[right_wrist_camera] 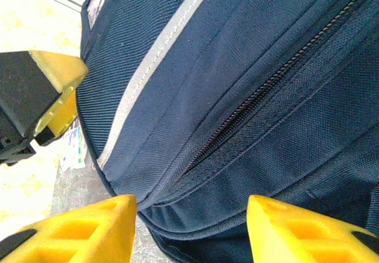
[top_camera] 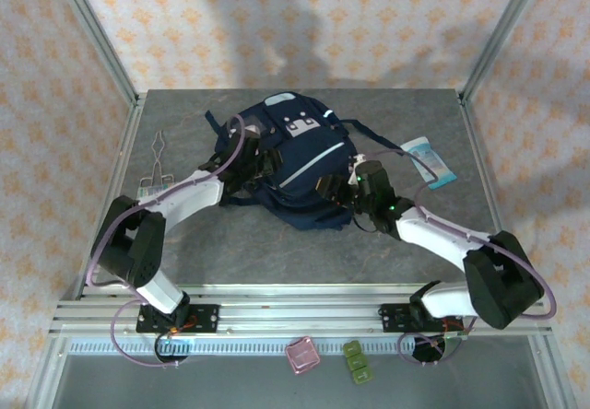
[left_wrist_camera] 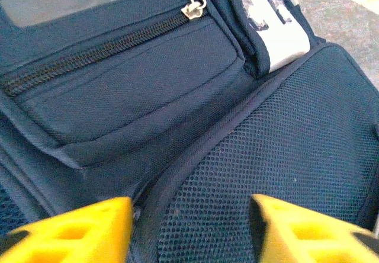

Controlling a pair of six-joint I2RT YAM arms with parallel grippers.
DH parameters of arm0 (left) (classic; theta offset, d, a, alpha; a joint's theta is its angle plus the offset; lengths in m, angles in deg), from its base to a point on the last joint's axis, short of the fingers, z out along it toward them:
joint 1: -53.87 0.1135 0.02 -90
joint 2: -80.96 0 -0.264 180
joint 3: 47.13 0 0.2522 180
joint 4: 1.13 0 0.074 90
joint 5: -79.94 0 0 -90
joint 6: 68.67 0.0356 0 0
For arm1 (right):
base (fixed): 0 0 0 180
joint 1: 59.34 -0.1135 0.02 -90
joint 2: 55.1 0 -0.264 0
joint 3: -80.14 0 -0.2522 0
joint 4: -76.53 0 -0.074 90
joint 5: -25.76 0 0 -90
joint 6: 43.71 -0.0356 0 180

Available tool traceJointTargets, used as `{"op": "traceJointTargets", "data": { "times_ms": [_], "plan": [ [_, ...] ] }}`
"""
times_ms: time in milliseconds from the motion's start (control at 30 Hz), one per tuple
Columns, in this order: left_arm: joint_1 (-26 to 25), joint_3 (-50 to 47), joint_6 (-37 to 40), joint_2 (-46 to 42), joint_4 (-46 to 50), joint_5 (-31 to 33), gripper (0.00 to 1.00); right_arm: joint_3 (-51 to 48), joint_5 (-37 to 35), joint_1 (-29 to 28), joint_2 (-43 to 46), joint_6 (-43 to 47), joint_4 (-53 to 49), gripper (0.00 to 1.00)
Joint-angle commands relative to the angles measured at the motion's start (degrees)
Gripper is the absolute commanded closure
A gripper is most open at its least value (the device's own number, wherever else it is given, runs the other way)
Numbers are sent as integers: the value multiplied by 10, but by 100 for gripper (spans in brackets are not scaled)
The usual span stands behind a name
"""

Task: Pack the student bag

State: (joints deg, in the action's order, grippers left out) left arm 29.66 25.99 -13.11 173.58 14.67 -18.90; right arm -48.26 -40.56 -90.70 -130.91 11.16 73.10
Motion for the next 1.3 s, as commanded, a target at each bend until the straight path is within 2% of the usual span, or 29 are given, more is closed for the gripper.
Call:
{"op": "traceJointTargets", "data": {
  "times_ms": [0,100,133,300,500,533,600,733,867,967,1100,1200,1267],
  "plan": [
    [7,29,20,18,-5,-24,61,28,-28,-2,-12,-5,13,49],
    [8,34,22,24,-5,-37,93,44,-52,-2,-26,-1,7,50],
    [9,33,21,22,-4,-40,100,51,-62,-2,-33,1,3,50],
    [9,6,11,-14,-20,-50,100,94,-103,10,-84,-6,-22,52],
    [8,-63,-69,-77,-80,-89,100,136,-111,29,-148,-26,-31,55],
    [8,-78,-82,-86,-92,-98,100,144,-110,30,-156,-23,-27,58],
    [7,-101,-102,-99,-113,-110,100,168,-105,34,-171,-12,-23,72],
    [-3,-135,-136,-117,-143,-114,100,224,-102,54,-194,8,-31,86],
    [-14,-152,-161,-124,-178,-93,100,276,-94,72,-205,23,-48,96],
    [-18,-152,-174,-119,-194,-86,100,297,-102,77,-202,34,-59,99],
    [-21,-156,-209,-121,-232,-82,100,319,-105,79,-210,51,-89,94],
    [-23,-160,-244,-122,-256,-80,100,352,-111,79,-228,68,-157,71],
    [-26,-159,-266,-123,-266,-79,100,354,-115,79,-219,75,-183,64]
  ]
}}
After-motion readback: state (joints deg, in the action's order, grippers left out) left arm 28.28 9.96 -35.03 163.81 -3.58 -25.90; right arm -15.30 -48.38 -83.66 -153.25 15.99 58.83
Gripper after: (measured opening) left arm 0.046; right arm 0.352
